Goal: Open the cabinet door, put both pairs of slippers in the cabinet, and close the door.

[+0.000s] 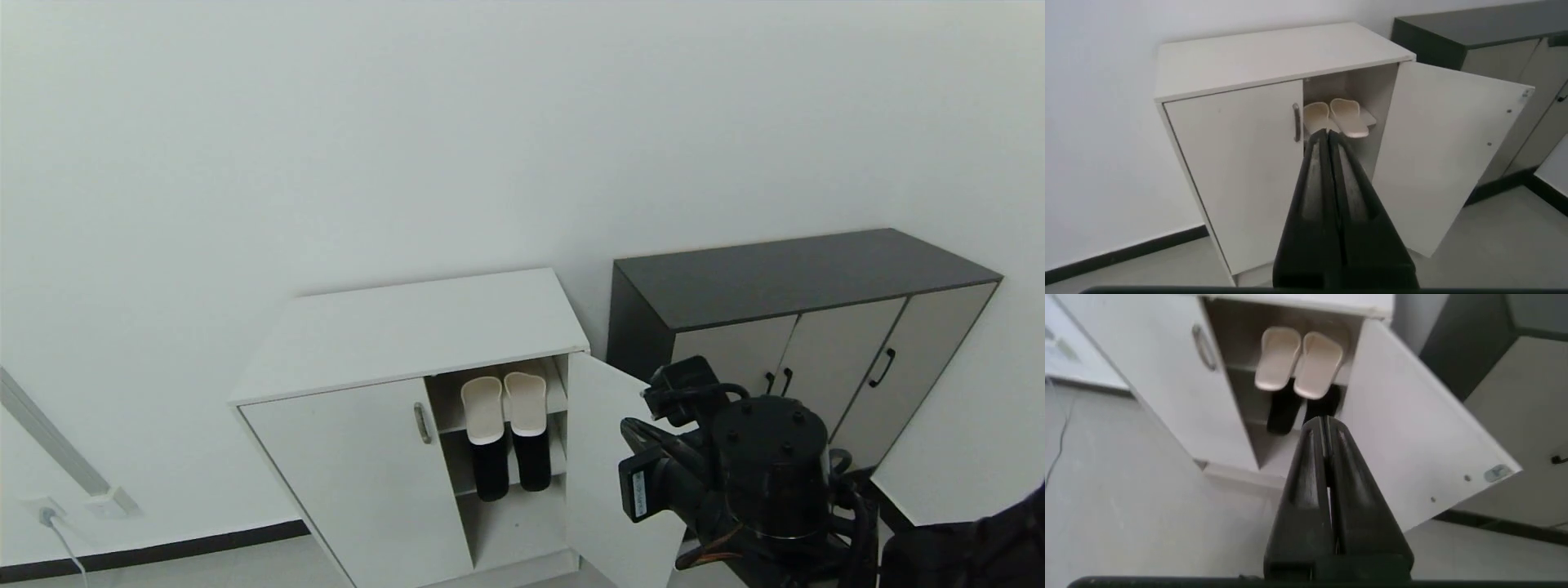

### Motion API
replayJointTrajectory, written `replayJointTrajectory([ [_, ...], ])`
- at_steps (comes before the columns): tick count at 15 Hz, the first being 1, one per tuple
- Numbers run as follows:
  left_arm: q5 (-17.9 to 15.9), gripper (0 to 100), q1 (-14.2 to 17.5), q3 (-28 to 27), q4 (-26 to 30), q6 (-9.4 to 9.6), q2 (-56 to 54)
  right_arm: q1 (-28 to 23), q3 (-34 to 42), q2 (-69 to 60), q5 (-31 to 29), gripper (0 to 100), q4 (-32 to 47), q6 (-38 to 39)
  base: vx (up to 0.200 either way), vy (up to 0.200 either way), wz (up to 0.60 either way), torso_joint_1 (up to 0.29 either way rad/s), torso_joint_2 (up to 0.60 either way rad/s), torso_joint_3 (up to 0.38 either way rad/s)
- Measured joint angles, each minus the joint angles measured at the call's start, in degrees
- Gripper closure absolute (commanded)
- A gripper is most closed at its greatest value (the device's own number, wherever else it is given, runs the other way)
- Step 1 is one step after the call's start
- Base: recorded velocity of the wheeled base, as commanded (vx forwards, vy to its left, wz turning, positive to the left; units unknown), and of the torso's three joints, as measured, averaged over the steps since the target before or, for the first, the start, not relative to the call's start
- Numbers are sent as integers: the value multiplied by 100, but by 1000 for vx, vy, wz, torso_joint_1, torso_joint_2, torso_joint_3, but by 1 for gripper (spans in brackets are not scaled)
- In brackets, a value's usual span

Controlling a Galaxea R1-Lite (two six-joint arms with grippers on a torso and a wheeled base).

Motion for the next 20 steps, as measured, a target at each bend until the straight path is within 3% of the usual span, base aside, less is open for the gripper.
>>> replayJointTrajectory([
  [3, 0, 100, -2, 0, 0, 1, 0, -107, 29, 110, 13, 100, -251, -30, 0, 0, 0, 0, 0, 0],
  [8, 2, 100, -2, 0, 5, 4, 0, -280, 11, 196, 9, 100, -284, -145, -200, 0, 0, 7, 1, 0],
  [10, 2, 100, 0, 0, 2, 6, 0, -455, -59, 201, 15, 100, -290, -195, 0, 0, 0, 0, 0, 0],
  [16, 0, 100, -2, 0, 2, 12, 0, -1395, -841, 524, 340, 100, -101, -261, 0, 0, 0, 0, 0, 0],
  [20, 0, 100, -2, 0, 2, 9, 0, -2384, -1715, 986, 950, 100, 912, -226, 0, 0, 0, 0, 0, 0],
])
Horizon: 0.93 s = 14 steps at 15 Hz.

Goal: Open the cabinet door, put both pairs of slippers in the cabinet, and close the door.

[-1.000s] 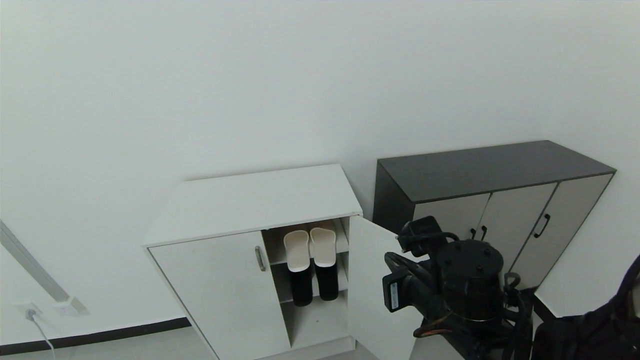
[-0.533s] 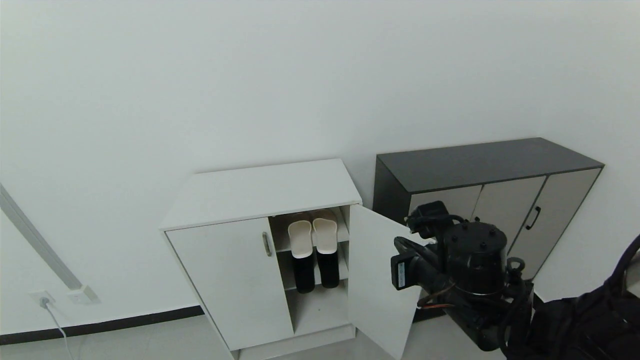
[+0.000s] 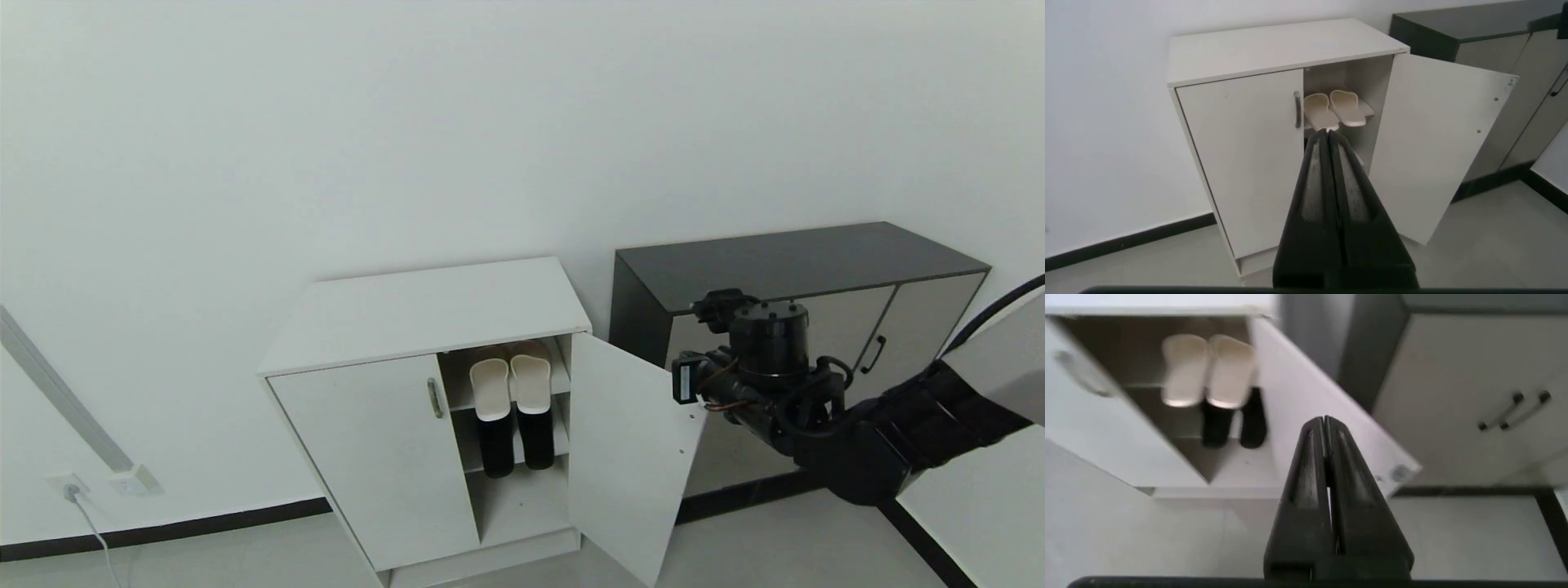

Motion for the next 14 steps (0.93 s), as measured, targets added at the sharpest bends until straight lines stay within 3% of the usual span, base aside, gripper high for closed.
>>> replayJointTrajectory([
  [5, 0, 100, 0, 0, 0, -2, 0, -619, -599, 664, 255, 100, 205, 17, 0, 0, 0, 0, 0, 0],
  [14, 0, 100, 0, 0, 0, 0, 0, -1006, -1536, 1701, 419, 100, 216, 200, 0, 0, 0, 0, 0, 0],
])
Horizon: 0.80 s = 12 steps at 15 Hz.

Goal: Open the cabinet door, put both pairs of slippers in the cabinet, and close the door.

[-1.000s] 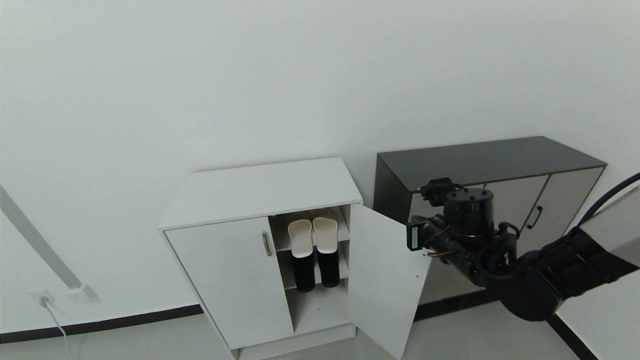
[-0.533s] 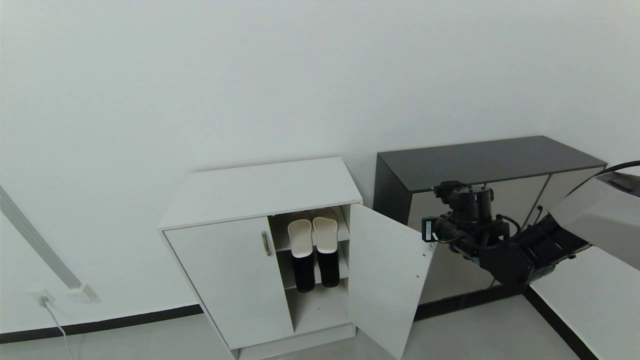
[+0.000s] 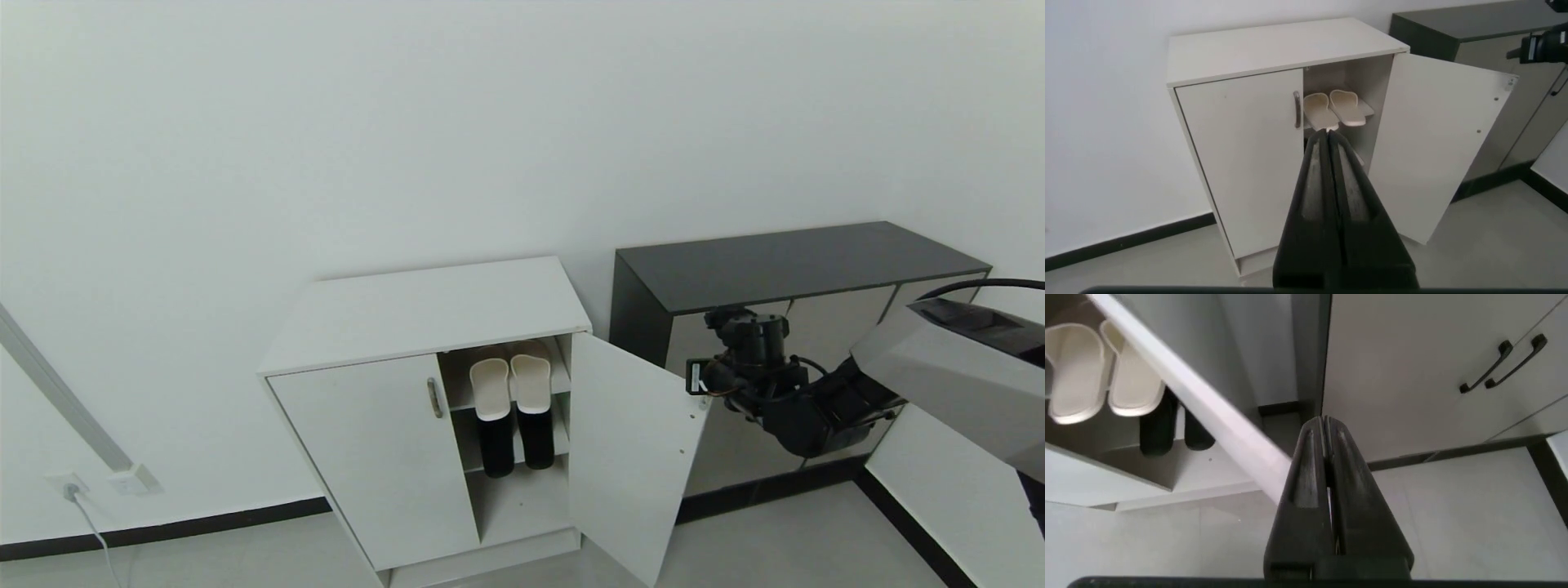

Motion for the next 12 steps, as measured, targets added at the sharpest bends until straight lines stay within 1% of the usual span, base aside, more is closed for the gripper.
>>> replayJointTrajectory([
  [4, 0, 100, 0, 0, -2, 0, 0, -69, -212, 235, 6, 100, 4, 0, 0, 0, 0, 0, 0, 0],
  [8, 0, 100, 0, 0, 0, 0, 0, -83, -241, 321, 6, 100, 11, 0, 0, 0, 0, 0, 0, 0],
  [12, 0, 100, 0, 0, 0, 0, 0, -74, -232, 332, 9, 100, 193, 6, 0, 0, 0, 0, 0, 0],
])
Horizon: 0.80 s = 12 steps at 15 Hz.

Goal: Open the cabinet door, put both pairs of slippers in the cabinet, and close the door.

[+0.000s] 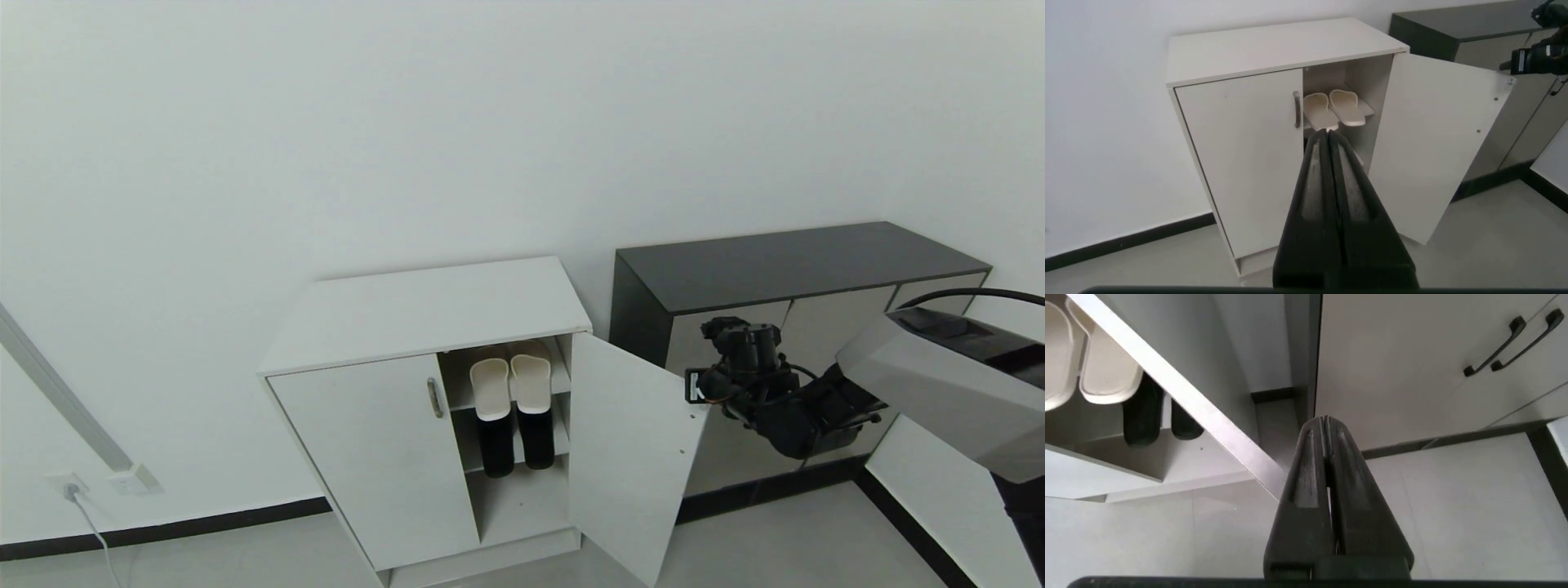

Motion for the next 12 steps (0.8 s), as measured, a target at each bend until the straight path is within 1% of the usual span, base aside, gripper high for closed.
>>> replayJointTrajectory([
  [3, 0, 100, 0, 0, 0, 0, 0, 46, 37, -4, 0, 100, 5, 9, 0, 0, 0, 0, 0, 0],
  [7, 0, 100, 0, 0, 0, -2, 0, 276, 284, -105, -33, 100, -30, 11, 0, 0, 0, 0, 0, 0],
  [9, 0, 100, 0, 0, 0, 0, 0, 488, 519, -243, -46, 100, -33, 11, 0, 0, 0, 0, 0, 0],
  [12, 0, 100, 0, 0, 0, -7, 0, 1019, 924, -491, -154, 100, -151, 16, 0, 0, 0, 0, 0, 0],
])
